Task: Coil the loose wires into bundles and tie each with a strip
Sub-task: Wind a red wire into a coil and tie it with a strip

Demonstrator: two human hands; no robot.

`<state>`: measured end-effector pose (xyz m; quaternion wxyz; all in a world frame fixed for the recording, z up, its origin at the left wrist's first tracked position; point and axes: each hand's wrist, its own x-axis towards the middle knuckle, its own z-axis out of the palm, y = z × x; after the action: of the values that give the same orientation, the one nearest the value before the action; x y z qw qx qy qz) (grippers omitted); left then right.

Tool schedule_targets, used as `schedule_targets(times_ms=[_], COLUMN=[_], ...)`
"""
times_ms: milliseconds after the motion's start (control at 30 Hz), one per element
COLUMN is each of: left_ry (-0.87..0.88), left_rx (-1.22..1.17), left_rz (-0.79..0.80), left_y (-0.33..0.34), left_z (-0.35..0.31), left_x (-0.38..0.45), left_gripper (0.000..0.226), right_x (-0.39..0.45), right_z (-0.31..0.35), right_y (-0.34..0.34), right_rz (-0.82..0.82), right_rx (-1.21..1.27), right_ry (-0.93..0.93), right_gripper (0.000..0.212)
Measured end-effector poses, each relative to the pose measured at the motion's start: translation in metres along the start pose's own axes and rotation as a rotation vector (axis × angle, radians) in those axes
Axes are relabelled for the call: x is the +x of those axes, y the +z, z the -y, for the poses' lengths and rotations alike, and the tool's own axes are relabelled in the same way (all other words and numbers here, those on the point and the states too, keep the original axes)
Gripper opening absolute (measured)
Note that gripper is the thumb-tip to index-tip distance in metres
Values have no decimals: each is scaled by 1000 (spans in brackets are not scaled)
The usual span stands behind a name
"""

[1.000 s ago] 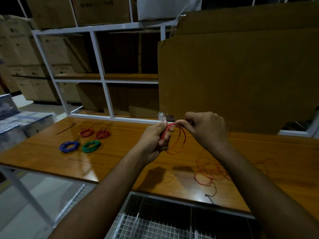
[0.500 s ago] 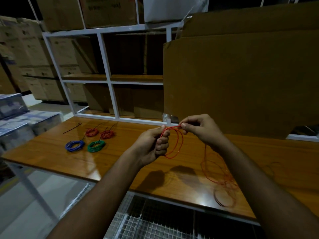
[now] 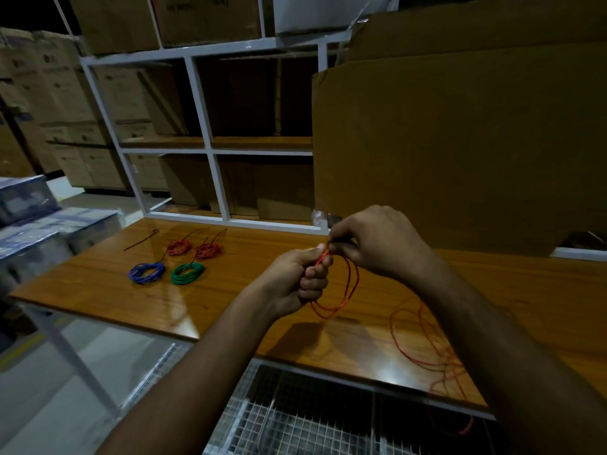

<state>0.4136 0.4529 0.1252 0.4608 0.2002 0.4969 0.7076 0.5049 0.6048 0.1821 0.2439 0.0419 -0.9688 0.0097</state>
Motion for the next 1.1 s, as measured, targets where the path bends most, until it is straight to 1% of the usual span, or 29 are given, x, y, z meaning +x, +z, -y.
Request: schedule_targets(times_ms=[67,100,167,200,233,267,300,333,367,400,433,500,567,600,633,667,700,733,767,800,833,867,933,967,1000,1033,1067,1100], left_ry=[9,14,25,31,33,31,29,27,31,42,63,128,197,226,249,265,275,281,286,291,295,299,305,306,305,302,297,294], left_rx=[-91,-126,-148,-142,-137,-139,-152,-175,-207,-245,-282,-342,-377,-384,-383,-376,-364,-352,-339,-326,-311,-293,-247,-218,-183,-141,-94,-51], left_rz=[51,65,75,77,82,91,96,97,94,90,83,48,4,-15,-31,-44,-55,-63,-73,-84,-101,-121,-166,-187,-210,-236,-263,-286], left_y=[-5,-8,-13,-14,-15,-15,-16,-17,-18,-19,-21,-27,-33,-35,-37,-38,-38,-36,-33,-29,-26,-23,-20,-20,-20,-19,-18,-16], left_z=[-2,-3,-6,-8,-9,-10,-10,-11,-12,-13,-14,-21,-30,-34,-37,-38,-38,-37,-35,-33,-30,-28,-24,-22,-20,-18,-16,-14], left_x=[-1,-2,-4,-6,-6,-7,-7,-7,-7,-8,-10,-15,-21,-24,-26,-25,-24,-22,-19,-15,-11,-8,-2,0,1,2,2,2], left_gripper=[29,30,33,33,34,35,35,35,35,35,34,34,32,31,30,30,30,30,29,28,27,28,33,34,35,35,34,33], right_x=[0,0,1,1,0,0,0,-1,-2,-5,-11,-27,-45,-53,-58,-62,-63,-62,-60,-57,-55,-52,-47,-45,-42,-40,-37,-34], right_z=[-4,-10,-22,-26,-28,-28,-27,-28,-30,-37,-45,-64,-78,-81,-81,-76,-67,-55,-42,-26,-10,6,30,37,43,45,45,42], right_y=[6,11,18,23,27,31,35,38,40,42,46,59,74,80,87,92,96,100,104,106,104,98,80,69,58,49,40,36], right_rz=[-85,-101,-68,-30,4,24,34,60,122,216,310,453,518,511,471,397,308,223,161,149,194,261,428,469,462,407,306,172], right_rx=[54,105,229,256,277,355,503,703,893,1030,1121,1276,1437,1495,1528,1514,1433,1280,1051,796,598,481,428,408,383,365,376,390], right_ry=[82,154,289,329,350,351,343,335,317,288,270,278,394,479,566,656,739,798,814,772,685,583,369,239,116,32,2,4], right_gripper=[20,26,47,58,63,62,56,43,31,21,19,20,19,19,18,15,12,10,11,12,12,13,16,23,31,38,41,39])
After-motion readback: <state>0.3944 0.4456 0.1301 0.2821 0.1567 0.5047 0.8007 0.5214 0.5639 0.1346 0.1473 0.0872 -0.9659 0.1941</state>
